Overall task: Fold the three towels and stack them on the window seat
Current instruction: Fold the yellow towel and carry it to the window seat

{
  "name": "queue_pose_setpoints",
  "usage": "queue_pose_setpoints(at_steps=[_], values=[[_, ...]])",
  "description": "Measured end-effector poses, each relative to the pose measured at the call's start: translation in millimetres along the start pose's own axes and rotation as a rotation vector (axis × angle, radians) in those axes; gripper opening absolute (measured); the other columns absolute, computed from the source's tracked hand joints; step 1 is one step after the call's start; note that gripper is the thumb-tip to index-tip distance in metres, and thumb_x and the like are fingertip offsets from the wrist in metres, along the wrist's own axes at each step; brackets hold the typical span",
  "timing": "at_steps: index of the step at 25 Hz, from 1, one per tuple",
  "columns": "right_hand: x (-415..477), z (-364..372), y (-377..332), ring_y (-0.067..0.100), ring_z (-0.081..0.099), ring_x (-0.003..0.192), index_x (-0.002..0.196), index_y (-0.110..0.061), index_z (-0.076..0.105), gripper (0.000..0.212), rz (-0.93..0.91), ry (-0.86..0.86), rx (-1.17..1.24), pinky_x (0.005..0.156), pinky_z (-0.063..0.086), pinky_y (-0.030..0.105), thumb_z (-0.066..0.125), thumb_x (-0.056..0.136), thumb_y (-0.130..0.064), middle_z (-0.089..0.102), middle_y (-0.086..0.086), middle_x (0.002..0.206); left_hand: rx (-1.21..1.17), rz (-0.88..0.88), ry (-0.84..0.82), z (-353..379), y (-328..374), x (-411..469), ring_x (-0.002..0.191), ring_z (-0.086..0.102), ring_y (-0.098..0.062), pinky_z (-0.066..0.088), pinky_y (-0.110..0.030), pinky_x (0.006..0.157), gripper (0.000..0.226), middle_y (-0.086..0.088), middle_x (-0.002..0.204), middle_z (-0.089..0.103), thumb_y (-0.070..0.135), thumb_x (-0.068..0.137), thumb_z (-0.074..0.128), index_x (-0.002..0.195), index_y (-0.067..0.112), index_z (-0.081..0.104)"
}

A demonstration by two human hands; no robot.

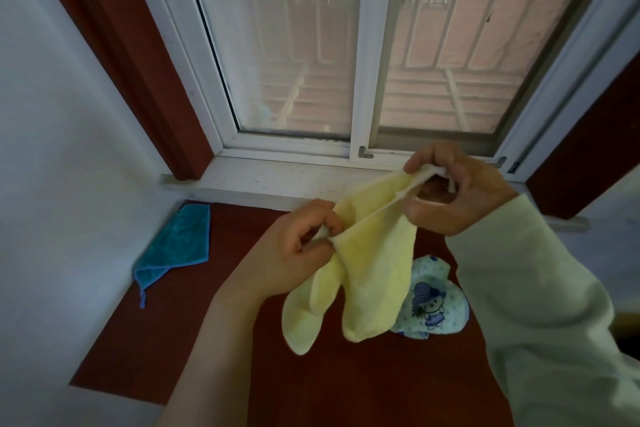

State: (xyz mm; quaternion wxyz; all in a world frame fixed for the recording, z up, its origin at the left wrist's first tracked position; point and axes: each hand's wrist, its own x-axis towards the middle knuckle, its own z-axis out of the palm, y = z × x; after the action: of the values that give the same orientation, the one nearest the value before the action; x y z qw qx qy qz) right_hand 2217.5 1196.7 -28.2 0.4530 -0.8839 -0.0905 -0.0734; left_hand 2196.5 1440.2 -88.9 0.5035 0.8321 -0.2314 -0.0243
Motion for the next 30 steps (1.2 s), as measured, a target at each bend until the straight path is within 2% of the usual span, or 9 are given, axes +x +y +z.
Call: queue_pose_setpoints(at_steps=[4,8,11,13,16,21,24,26,30], values=[[2.5,6.0,11.1,0.008,0.061,0.075,0.070,-0.049,0.059,0.033,-0.147,-0.007,-0.091,0.067,0.047,0.008,0.081,0.069,-0.024,0.066,-0.009,0.080,0.118,-0.077,0.026,-12.2,-3.8,-2.1,0.071,0.053,-0.002,0.039,-0.015,0.063,0.007,0.009,0.082,0.059,0.019,0.079,0.051,0.081,0.022,0.057],[8.1,12.7,5.9,-0.001,0.056,0.078,0.064,-0.042,0.052,0.025,-0.311,0.075,-0.224,0.079,0.032,0.003,0.076,0.067,-0.038,0.058,-0.022,0.083,0.185,-0.104,0.115,-18.2,-6.4,-5.9,0.070,0.052,-0.003,0.036,-0.013,0.060,0.008,0.009,0.080,0.059,0.027,0.073,0.047,0.076,0.027,0.054],[5.3,17.0,6.4,-0.003,0.061,0.096,0.062,-0.023,0.052,0.017,-0.489,-0.015,-0.085,0.093,0.032,0.017,0.066,0.067,-0.032,0.064,-0.023,0.101,0.218,-0.107,0.170,-22.0,-6.2,-6.7,0.070,0.050,-0.006,0.037,-0.013,0.060,0.008,0.011,0.080,0.057,0.030,0.072,0.046,0.076,0.029,0.053],[1.7,21.5,4.8,0.006,0.065,0.084,0.060,-0.025,0.051,0.017,-0.474,-0.169,0.190,0.078,0.046,0.024,0.066,0.068,-0.022,0.070,-0.013,0.089,0.252,-0.113,0.187,-23.9,-4.5,-6.9,0.072,0.051,-0.006,0.037,-0.014,0.060,0.008,0.010,0.080,0.058,0.028,0.074,0.048,0.077,0.027,0.054],[0.7,24.6,3.9,0.012,0.055,0.058,0.061,-0.033,0.053,0.022,-0.465,-0.264,0.298,0.056,0.042,0.024,0.070,0.072,-0.023,0.058,-0.010,0.066,0.281,-0.148,0.194,-27.2,-4.9,-9.7,0.068,0.051,0.000,0.035,-0.016,0.059,0.012,0.012,0.079,0.059,0.018,0.082,0.058,0.077,0.030,0.054],[-1.3,18.0,4.8,0.002,0.050,0.061,0.062,-0.022,0.061,0.023,-0.495,-0.111,0.058,0.063,0.037,0.012,0.072,0.071,-0.040,0.055,-0.011,0.065,0.192,-0.203,0.141,-27.8,-7.8,-17.5,0.059,0.048,-0.001,0.037,-0.016,0.056,0.009,0.012,0.069,0.058,0.021,0.080,0.052,0.076,0.028,0.055],[-1.3,19.0,6.1,0.010,0.048,0.060,0.056,-0.014,0.056,0.037,-0.453,0.042,-0.066,0.064,0.035,0.017,0.070,0.067,-0.046,0.048,-0.009,0.063,0.116,-0.198,0.077,-23.6,-9.0,-20.2,0.062,0.050,-0.005,0.042,-0.027,0.061,0.010,0.014,0.071,0.058,0.022,0.082,0.050,0.079,0.030,0.055],[-0.5,18.1,8.0,0.002,0.046,0.060,0.055,-0.020,0.047,0.036,-0.436,0.099,-0.124,0.064,0.030,0.019,0.068,0.066,-0.048,0.043,-0.014,0.062,0.095,-0.169,0.029,-21.8,-8.9,-22.9,0.067,0.055,-0.014,0.045,-0.032,0.064,0.009,0.013,0.076,0.060,0.023,0.087,0.050,0.084,0.030,0.056],[-1.8,12.4,12.5,-0.008,0.042,0.060,0.050,-0.017,0.046,0.041,-0.415,0.154,-0.142,0.064,0.026,0.020,0.067,0.064,-0.048,0.040,-0.018,0.064,0.072,-0.079,-0.008,-17.8,-8.3,-24.3,0.068,0.053,-0.003,0.043,-0.019,0.064,0.015,0.017,0.080,0.058,0.033,0.089,0.046,0.090,0.024,0.058]])
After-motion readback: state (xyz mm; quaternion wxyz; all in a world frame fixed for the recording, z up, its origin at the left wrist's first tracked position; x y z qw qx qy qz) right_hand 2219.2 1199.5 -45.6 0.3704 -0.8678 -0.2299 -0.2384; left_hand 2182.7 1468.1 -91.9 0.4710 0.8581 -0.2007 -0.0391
